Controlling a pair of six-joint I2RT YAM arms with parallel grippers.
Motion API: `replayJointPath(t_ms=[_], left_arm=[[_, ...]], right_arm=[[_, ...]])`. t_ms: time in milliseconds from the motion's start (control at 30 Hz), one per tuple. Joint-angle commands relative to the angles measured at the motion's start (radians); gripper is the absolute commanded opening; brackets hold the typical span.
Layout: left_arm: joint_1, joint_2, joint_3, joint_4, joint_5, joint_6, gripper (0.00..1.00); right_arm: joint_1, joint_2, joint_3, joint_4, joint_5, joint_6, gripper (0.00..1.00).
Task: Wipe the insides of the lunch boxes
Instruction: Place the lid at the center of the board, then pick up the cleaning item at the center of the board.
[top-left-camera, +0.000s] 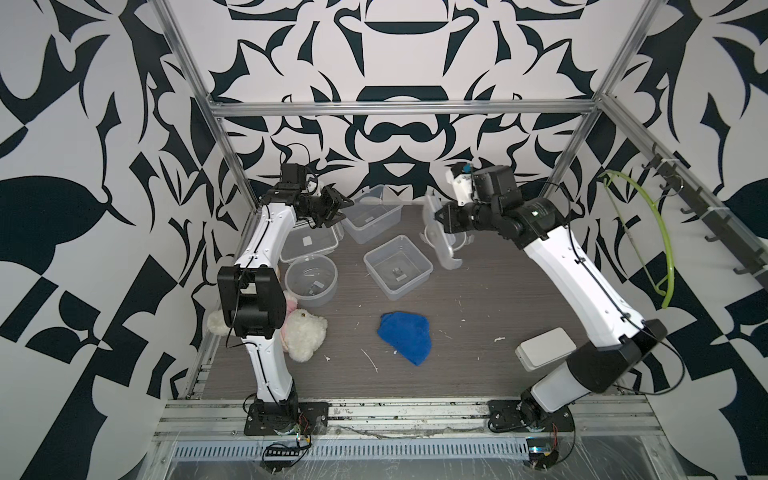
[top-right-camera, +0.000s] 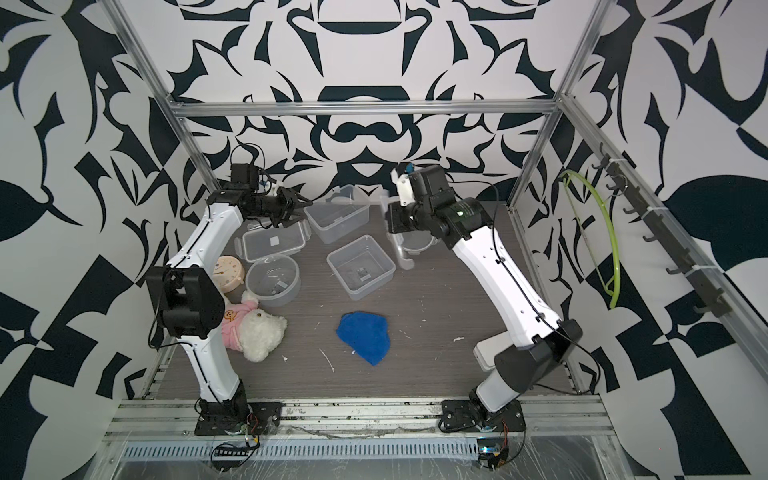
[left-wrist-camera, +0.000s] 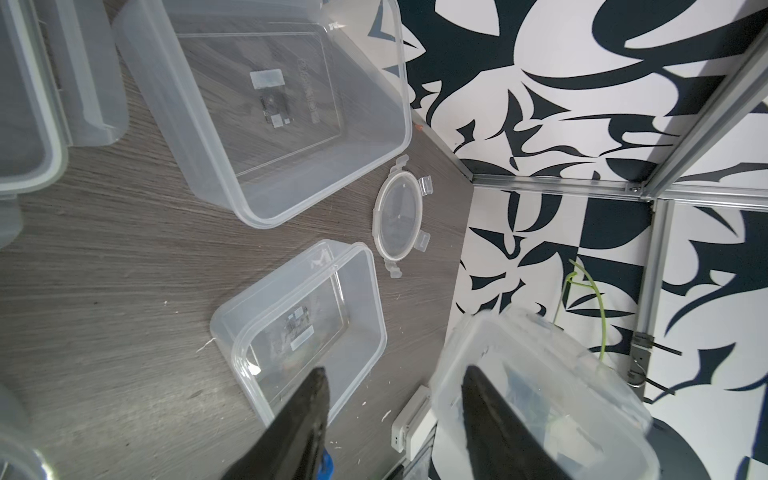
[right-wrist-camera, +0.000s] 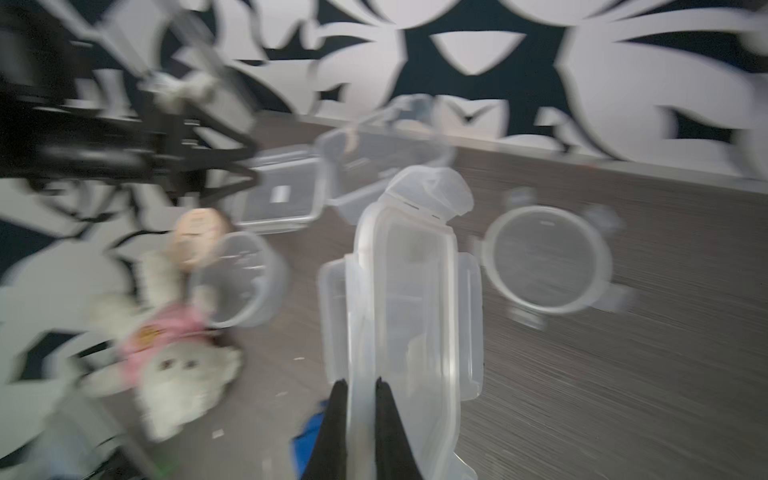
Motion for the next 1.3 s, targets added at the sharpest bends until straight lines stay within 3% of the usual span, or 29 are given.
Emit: replayJointPath(t_ms=[0, 67, 167, 333, 567, 600, 667, 833, 1000, 1267], left_arm=[[-0.030, 0.010, -0.010, -0.049, -0.071, 0.094, 0.55], [-0.050, 0.013, -0.007, -0.071, -0.101, 0.124, 0.55], [-0.071, 0.026, -0.015, -0.080, -0.103, 0.128, 0.55], [-0.108, 0.041, -0.031, -0.086, -0.127, 0.129, 0.55], [-0.140, 0.028, -0.069, -0.098, -0.155, 0.123, 0.56], [-0.140, 0.030, -0.070, -0.102, -0.151, 0.121, 0.56], [-0.140, 0.026, -0.077, -0.107, -0.150, 0.119, 0.55], [-0.141, 0.004, -0.090, -0.111, -0.191, 0.122, 0.55], [-0.149, 0.001, -0.088, -0.162, -0.214, 0.147, 0.55], [-0.155, 0.023, -0.122, -0.196, -0.212, 0.155, 0.55]], right_arm=[[-0.038, 0.011, -0.155, -0.019, 0.509, -0.051, 0.00], [-0.066, 0.007, -0.236, 0.018, 0.631, -0.061, 0.00], [-0.090, 0.019, -0.363, 0.123, 0.667, -0.087, 0.00], [-0.092, 0.098, -0.510, 0.288, 0.550, -0.061, 0.00], [-0.092, 0.256, -0.517, 0.419, 0.434, -0.061, 0.00], [-0.092, 0.265, -0.516, 0.437, 0.399, -0.068, 0.08], [-0.092, 0.261, -0.529, 0.476, 0.329, -0.070, 0.48], [-0.091, 0.148, -0.604, 0.547, 0.271, -0.062, 0.72], [-0.051, -0.034, -0.684, 0.508, 0.201, -0.026, 0.76], [0.238, -0.228, -0.840, 0.454, 0.073, 0.200, 0.76]])
